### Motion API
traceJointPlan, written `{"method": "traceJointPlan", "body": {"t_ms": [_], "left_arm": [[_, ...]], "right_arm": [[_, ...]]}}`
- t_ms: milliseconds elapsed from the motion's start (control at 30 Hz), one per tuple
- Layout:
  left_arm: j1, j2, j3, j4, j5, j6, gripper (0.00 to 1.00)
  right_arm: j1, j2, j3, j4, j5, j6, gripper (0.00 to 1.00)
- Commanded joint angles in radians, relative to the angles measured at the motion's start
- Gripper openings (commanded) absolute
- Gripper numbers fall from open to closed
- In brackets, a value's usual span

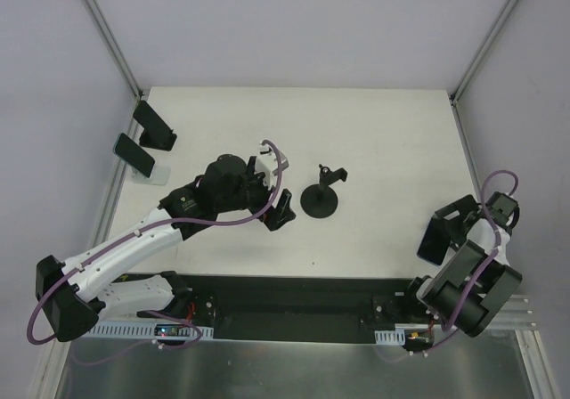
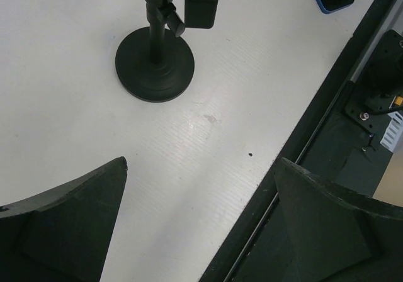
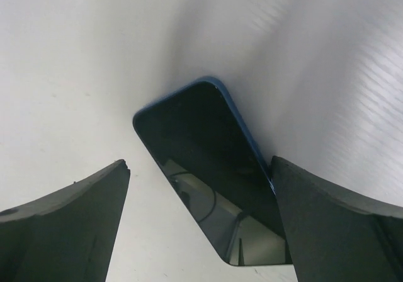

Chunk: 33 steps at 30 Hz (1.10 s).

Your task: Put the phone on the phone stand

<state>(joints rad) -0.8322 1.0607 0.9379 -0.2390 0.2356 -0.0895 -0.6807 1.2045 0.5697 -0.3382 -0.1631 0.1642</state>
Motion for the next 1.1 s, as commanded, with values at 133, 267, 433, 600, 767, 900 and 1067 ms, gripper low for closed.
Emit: {"method": "traceJointPlan", "body": {"t_ms": [133, 267, 433, 600, 767, 900, 1067], "left_arm": [[-0.007, -0.002, 0.010, 0.003, -0.058, 0.040, 0.99], [-0.001, -0.001, 0.009, 0.001, -0.071, 0.051, 0.99], [0.004, -0.002, 0.004, 0.001, -0.091, 0.065, 0.99], [0.004, -0.004, -0.001, 0.001, -0.117, 0.080, 0.99], [0.004, 0.013, 0.002, 0.001, -0.101, 0.103, 0.99], [0.004, 0.027, 0.001, 0.001, -0.085, 0.100, 0.99], [0.004, 0.070, 0.028, 0.000, -0.062, 0.050, 0.99]], "right_arm": [[0.048, 0.062, -0.068, 0.090, -0.139, -0.017, 0.96], [0.180, 0.090, -0.004, -0.051, -0.050, 0.017, 0.96], [0.299, 0.101, 0.028, -0.126, -0.006, 0.057, 0.96], [0.340, 0.188, 0.108, -0.228, 0.021, -0.008, 0.96], [0.423, 0.250, 0.125, -0.231, -0.065, 0.014, 0.96], [0.437, 0.163, 0.059, -0.194, -0.116, 0.086, 0.96], [0.458, 0.058, 0.016, -0.220, -0.085, 0.120, 0.96]]}}
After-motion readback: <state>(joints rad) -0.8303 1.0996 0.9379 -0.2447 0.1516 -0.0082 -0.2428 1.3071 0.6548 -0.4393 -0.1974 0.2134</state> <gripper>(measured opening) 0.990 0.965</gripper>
